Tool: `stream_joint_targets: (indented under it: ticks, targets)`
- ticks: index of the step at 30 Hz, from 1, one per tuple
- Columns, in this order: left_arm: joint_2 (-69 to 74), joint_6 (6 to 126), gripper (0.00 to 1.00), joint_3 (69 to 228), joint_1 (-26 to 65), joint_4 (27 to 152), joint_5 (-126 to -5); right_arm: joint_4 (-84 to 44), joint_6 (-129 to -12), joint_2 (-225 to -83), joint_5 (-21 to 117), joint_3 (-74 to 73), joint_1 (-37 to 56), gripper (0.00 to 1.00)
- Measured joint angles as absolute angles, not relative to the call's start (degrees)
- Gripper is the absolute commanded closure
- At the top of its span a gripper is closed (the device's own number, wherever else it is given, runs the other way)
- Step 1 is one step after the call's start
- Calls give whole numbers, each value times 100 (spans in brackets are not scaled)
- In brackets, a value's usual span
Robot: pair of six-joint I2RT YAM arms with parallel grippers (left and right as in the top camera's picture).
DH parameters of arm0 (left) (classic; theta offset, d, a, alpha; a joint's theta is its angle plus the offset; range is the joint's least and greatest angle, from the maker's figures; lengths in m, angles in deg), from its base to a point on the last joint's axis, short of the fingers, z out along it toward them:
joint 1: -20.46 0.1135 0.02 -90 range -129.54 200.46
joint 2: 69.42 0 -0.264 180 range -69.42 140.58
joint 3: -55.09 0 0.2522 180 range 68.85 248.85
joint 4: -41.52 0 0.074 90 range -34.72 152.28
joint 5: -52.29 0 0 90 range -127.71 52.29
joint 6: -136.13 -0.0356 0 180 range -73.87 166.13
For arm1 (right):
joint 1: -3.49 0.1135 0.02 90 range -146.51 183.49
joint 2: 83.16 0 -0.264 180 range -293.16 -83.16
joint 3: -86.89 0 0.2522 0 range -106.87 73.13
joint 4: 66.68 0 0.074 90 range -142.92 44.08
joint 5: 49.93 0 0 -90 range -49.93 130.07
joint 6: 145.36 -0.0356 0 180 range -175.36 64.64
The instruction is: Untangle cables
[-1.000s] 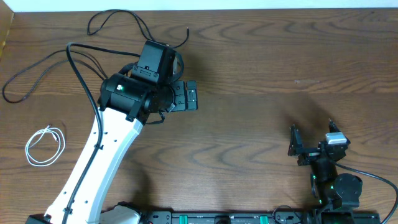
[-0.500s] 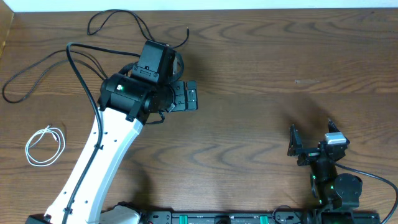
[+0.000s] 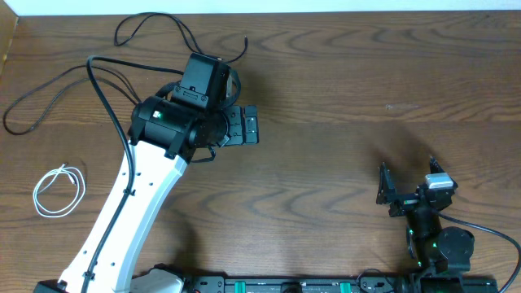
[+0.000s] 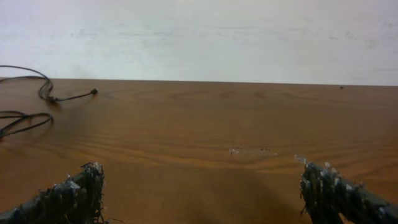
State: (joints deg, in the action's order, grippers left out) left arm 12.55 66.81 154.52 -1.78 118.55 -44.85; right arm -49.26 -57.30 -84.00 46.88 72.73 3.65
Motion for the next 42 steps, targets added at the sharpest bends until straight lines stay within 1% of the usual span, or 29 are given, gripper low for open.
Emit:
stream_joint_targets:
  ticks: [11,19,30,33,38,42]
  targets:
    - [1255,6681,0,15452,-178,11883,-4483,-4926,-5728,-8400,4690,7273,365,1]
    - [1354,6681,0,15386,-172,12056,-4245,-4926,-5728,-8400,4690,7273,365,1]
    - [1271,6684,0,14195,-172,12038,-4159,-4928,-5728,-8400,4692,7273,365,1]
    - [1046,6681,0,13898,-172,12021,-4159,-4928,-5728,-8400,4692,7273,365,1]
    - [230,6681,0,13472,-172,11966,-4067,-4928,-5728,-8400,4692,7273,365,1]
    - [-616,6684,0,12912,-172,11533,-3987,-4930,-5728,-8398,4690,7273,365,1]
